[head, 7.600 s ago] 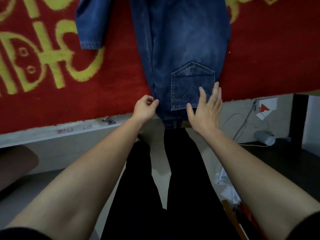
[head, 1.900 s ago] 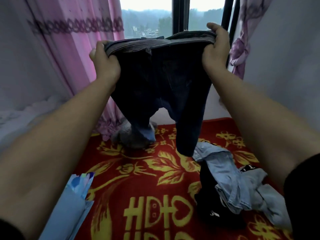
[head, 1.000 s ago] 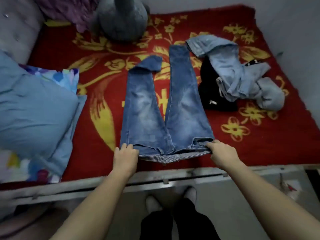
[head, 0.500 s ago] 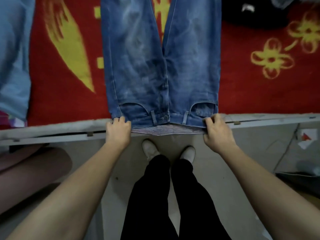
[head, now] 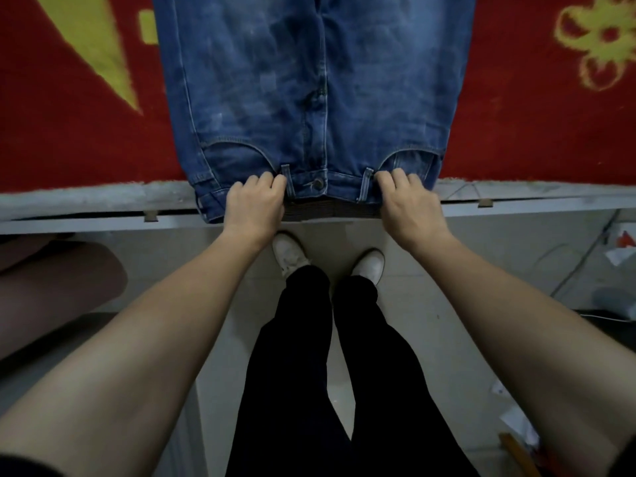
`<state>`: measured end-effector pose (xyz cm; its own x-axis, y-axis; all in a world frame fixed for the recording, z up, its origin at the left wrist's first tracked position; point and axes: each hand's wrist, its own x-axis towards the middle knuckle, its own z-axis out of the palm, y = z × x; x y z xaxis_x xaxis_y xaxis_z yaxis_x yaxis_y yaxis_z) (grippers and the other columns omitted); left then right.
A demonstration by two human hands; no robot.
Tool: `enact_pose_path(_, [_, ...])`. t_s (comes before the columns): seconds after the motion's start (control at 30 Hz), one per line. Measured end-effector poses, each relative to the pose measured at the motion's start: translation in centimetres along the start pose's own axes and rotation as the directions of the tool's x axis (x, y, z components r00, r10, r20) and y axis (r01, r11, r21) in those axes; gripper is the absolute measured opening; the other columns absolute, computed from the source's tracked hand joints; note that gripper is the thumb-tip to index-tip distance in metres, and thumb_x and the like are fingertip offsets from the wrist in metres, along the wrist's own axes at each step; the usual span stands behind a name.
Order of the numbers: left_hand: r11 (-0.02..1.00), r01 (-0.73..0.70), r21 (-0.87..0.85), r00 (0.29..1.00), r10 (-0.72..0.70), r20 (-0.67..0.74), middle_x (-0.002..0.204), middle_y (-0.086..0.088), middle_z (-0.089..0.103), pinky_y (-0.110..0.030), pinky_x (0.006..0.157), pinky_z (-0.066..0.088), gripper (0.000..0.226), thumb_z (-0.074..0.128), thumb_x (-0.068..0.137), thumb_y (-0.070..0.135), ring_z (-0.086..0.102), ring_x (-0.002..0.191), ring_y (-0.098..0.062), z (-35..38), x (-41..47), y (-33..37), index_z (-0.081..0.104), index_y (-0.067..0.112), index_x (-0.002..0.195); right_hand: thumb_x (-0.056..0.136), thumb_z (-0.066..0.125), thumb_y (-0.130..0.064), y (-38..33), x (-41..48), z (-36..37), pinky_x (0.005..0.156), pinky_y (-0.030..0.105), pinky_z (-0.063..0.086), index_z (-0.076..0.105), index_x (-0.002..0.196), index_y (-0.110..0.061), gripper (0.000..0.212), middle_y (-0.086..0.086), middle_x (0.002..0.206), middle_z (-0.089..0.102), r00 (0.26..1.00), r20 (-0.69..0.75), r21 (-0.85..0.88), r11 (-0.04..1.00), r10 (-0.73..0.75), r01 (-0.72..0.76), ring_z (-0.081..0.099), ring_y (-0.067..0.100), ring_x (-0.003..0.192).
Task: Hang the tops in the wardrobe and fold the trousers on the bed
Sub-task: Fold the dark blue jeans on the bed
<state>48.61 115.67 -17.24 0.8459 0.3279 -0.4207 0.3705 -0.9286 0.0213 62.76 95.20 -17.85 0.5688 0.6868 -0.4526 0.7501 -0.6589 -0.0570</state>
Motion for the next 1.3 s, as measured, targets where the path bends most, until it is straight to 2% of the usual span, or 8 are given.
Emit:
enact_pose_path(0.4, [0.991,-0.104,-0.079,0.986,0.093,-0.138,0.07,-0.011,0.057,-0.032,0.052,0.032,0.017,0.069,0.06,0.008,0.055,0.065,-0.033,-0.3,-2.1,0.7,0.053,0.007,0.068,0.076,0.068,-0.003,1.1,-2.2,0.7,0.054,0.038,0.033,0.059,0.088,-0.006,0.015,0.016,0.083,0.054,0.96,-0.197,0.003,0.979,-0.201,0.206,0.053,0.036,0.075])
enact_pose_path(0.53, [0.995,-0.096,-0.04,0.992,0.099,0.081,0.091,-0.011,0.063,-0.034,0.059,0.031,0.01,0.062,0.075,0.008,0.058,0.084,-0.034,1.3,-1.0,1.5,0.061,0.007,0.084,0.077,0.064,0.004,0.8,-1.2,2.4,0.06,0.042,0.037,0.059,0.099,-0.005,0.025,0.017,0.091,0.056,0.979,-0.037,-0.065,0.978,-0.202,0.2,0.053,0.037,0.084])
enact_pose_path(0.67, [1.0,-0.02,0.015,0.924,0.012,0.381,0.132,-0.013,0.053,-0.04,0.078,0.042,0.034,0.058,0.088,0.01,0.05,0.115,-0.032,1.8,0.5,1.9,0.054,0.006,0.122,0.088,0.055,-0.011,0.5,0.0,2.6,0.08,0.041,0.037,0.048,0.118,-0.014,0.031,0.013,0.115,0.051,0.961,0.243,-0.116,0.979,-0.136,0.168,0.044,0.033,0.106])
enact_pose_path(0.8, [1.0,0.007,-0.013,0.882,0.0,0.471,0.117,-0.013,0.058,-0.039,0.073,0.04,0.025,0.055,0.091,0.021,0.053,0.108,-0.032,0.3,1.6,1.9,0.059,0.008,0.112,0.091,0.055,-0.042,1.0,0.8,0.8,0.088,0.042,0.038,0.056,0.12,-0.019,0.037,0.011,0.12,0.052,0.898,0.418,0.013,0.989,-0.138,0.147,0.046,0.032,0.113])
enact_pose_path(0.9, [0.995,0.048,-0.093,0.978,-0.028,0.206,0.107,-0.014,0.061,-0.038,0.066,0.037,0.019,0.052,0.091,0.021,0.055,0.1,-0.034,-1.5,2.2,1.4,0.061,0.007,0.1,0.095,0.051,-0.04,2.0,1.9,-1.6,0.074,0.037,0.044,0.066,0.106,-0.014,0.032,0.012,0.108,0.061,0.986,0.162,0.235,0.972,-0.042,0.003,0.058,0.035,0.101])
enact_pose_path(1.0, [0.979,0.014,-0.205,0.995,-0.033,-0.089,0.137,-0.02,0.046,-0.05,0.088,0.044,0.038,0.052,0.092,0.024,0.043,0.125,-0.039,-2.6,4.0,1.1,0.055,0.01,0.128,0.095,0.054,-0.036,3.4,3.9,-3.4,0.086,0.05,0.049,0.063,0.119,-0.008,0.038,0.021,0.127,0.054,0.968,-0.238,0.217,0.976,0.083,-0.03,0.054,0.04,0.113])
enact_pose_path(1.13, [0.977,0.065,-0.204,0.979,-0.023,0.205,0.165,-0.01,0.002,-0.06,0.117,0.018,0.061,0.036,0.102,0.05,-0.001,0.15,-0.037,-2.5,7.6,1.4,0.014,0.033,0.156,0.1,0.036,-0.056,4.5,7.4,-3.2,0.123,0.049,0.012,0.009,0.16,-0.024,0.073,0.017,0.166,-0.005,0.979,0.147,0.103,0.982,0.14,-0.156,-0.001,0.038,0.153])
enact_pose_path(1.3, [0.973,0.091,-0.213,0.932,-0.008,0.362,0.165,-0.005,0.002,-0.06,0.114,0.024,0.065,0.045,0.099,0.052,-0.001,0.15,-0.035,-3.3,10.2,0.5,0.014,0.037,0.154,0.1,0.03,-0.061,4.8,8.9,-3.0,0.124,0.047,0.002,-0.003,0.16,-0.03,0.075,0.016,0.164,-0.018,0.946,0.295,0.077,0.984,0.132,-0.162,-0.011,0.037,0.152])
